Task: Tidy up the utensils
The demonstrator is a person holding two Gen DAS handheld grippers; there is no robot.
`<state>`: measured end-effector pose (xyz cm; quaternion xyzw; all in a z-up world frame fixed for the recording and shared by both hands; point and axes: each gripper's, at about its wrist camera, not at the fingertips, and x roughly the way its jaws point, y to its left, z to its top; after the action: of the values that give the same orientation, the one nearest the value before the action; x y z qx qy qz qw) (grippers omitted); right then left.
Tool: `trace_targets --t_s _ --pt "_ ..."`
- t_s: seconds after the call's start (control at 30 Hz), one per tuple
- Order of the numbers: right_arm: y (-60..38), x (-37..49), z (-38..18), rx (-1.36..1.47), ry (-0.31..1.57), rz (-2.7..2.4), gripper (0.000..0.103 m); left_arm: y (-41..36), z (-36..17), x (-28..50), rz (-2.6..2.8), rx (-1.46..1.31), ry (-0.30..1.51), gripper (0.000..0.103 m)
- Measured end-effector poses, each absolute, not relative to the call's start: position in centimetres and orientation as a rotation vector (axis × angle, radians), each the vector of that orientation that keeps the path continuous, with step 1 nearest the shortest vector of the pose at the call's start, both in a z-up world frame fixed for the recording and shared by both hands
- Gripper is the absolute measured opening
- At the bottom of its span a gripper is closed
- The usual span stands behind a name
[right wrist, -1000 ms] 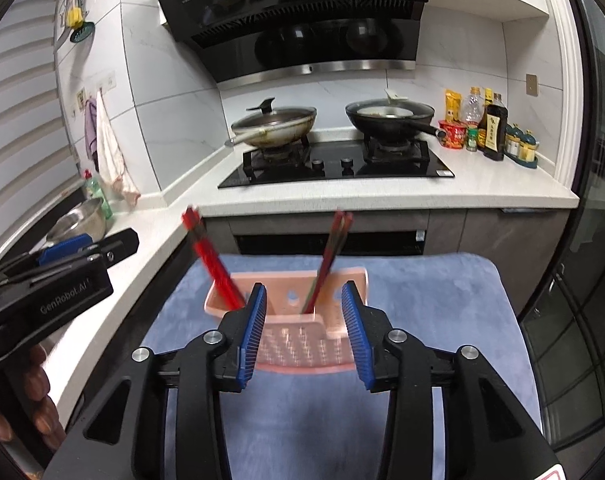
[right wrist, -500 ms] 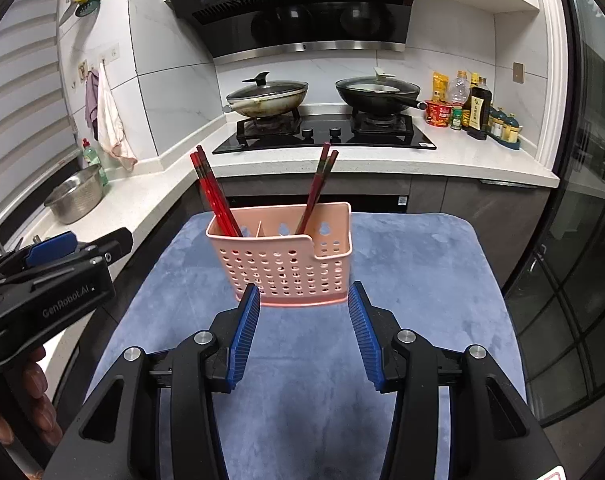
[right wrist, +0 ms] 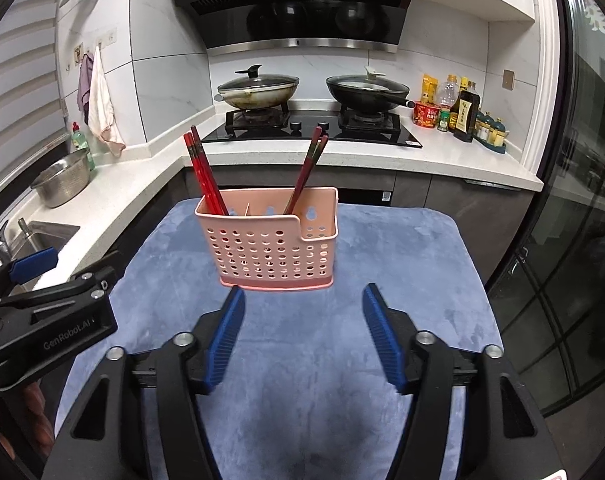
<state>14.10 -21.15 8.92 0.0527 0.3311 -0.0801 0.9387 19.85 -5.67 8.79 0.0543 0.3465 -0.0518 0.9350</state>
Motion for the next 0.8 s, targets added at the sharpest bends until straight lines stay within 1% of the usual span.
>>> trace_targets --t_s 0.03,0.17,0.2,0.23,0.57,0.6,0.63,0.8 --pt "-21.2 14.1 8.9 0.109 0.678 -0.161 0.070 -5.7 8.8 19.8 -0.107 0.113 0.711 0.085" --pt "-21.1 14.0 8.7 0.112 0.681 -0.169 0.073 -5.7 8.4 19.6 -0.110 0.114 0.722 0.086" --pt "-21.1 13.9 8.7 0.112 0.681 -0.168 0.078 -5.8 8.4 19.6 -0.112 0.114 0.722 0.088" --pt "-21.1 13.9 8.7 0.113 0.684 -0.165 0.086 -5.8 8.3 19.5 -0.111 0.115 0.722 0.090" --pt "-21.2 13.6 8.3 0.105 0.686 -0.190 0.088 -5.8 8.0 19.1 -0.096 0.117 0.723 0.093" --pt "-21.3 13.5 8.3 0.107 0.688 -0.194 0.095 -5.7 8.0 19.1 -0.095 0.116 0.725 0.094" --pt "-21.4 13.5 8.2 0.111 0.691 -0.197 0.097 -5.7 7.9 19.0 -0.102 0.111 0.728 0.094" --pt "-21.5 13.3 7.9 0.111 0.698 -0.197 0.097 -5.8 7.5 18.9 -0.087 0.115 0.735 0.094"
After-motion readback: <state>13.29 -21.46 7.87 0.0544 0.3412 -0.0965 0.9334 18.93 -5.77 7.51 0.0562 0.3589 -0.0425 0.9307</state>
